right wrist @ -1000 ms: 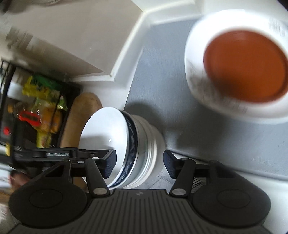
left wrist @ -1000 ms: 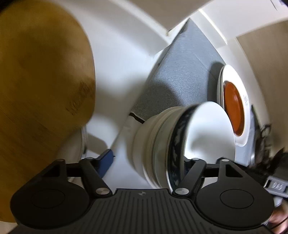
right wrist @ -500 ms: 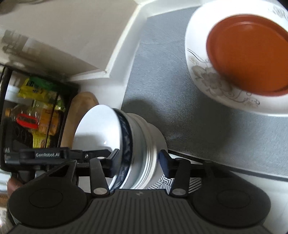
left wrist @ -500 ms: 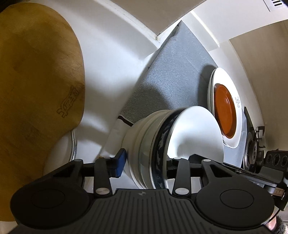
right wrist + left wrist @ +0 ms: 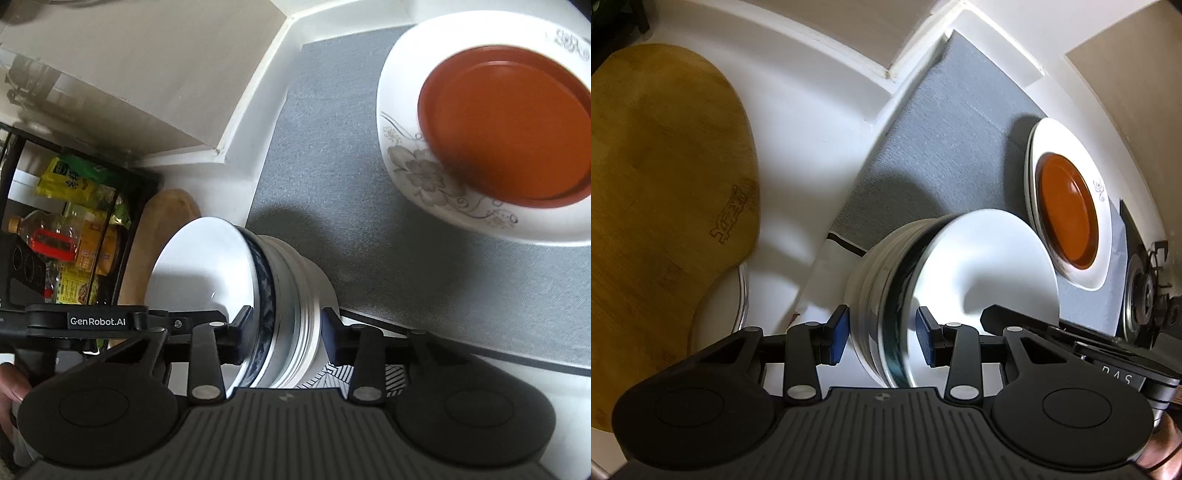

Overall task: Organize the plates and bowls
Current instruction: 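Hold the nested bowls with both grippers and position them above the plates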

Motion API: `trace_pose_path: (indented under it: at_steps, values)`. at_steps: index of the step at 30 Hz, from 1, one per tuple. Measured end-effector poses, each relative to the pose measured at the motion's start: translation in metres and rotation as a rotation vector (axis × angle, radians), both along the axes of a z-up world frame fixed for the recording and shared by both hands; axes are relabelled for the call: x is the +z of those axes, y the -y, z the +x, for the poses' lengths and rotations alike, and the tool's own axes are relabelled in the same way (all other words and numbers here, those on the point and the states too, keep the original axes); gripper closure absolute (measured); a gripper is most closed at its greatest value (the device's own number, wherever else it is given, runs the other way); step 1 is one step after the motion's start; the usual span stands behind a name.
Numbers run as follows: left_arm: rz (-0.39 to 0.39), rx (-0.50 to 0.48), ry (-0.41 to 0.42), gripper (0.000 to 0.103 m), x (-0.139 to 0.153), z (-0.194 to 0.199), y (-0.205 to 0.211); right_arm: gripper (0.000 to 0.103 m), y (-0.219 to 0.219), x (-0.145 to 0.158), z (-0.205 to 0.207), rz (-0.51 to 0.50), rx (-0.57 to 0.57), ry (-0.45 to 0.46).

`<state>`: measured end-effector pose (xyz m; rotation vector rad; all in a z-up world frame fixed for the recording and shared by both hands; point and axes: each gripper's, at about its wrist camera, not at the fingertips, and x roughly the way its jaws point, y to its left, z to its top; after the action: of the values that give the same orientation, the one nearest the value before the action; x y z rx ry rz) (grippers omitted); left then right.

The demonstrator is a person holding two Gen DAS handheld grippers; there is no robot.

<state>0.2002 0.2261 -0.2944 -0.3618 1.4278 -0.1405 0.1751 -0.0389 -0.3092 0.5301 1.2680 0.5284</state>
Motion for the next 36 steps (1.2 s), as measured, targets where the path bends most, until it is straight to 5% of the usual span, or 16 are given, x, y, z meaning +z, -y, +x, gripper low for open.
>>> trace_pose_path:
  at_steps: [13, 20, 29, 36]
  values:
    - [0.037, -0.075, -0.011, 0.062, -0.004, -0.001, 0.029, 0.061, 0.025, -0.006, -0.007, 0.009, -0.05, 0.021]
    - [-0.053, -0.059, -0.034, 0.056, -0.012, -0.014, 0.025, 0.045, 0.039, -0.025, -0.022, 0.128, -0.125, -0.034]
    - [0.03, -0.089, -0.009, 0.056, 0.005, -0.017, 0.042, 0.055, 0.038, -0.015, -0.028, 0.098, -0.145, -0.016]
    - [0.014, -0.098, 0.01, 0.056, 0.015, -0.012, 0.047, 0.055, 0.048, -0.004, -0.03, 0.086, -0.171, 0.026]
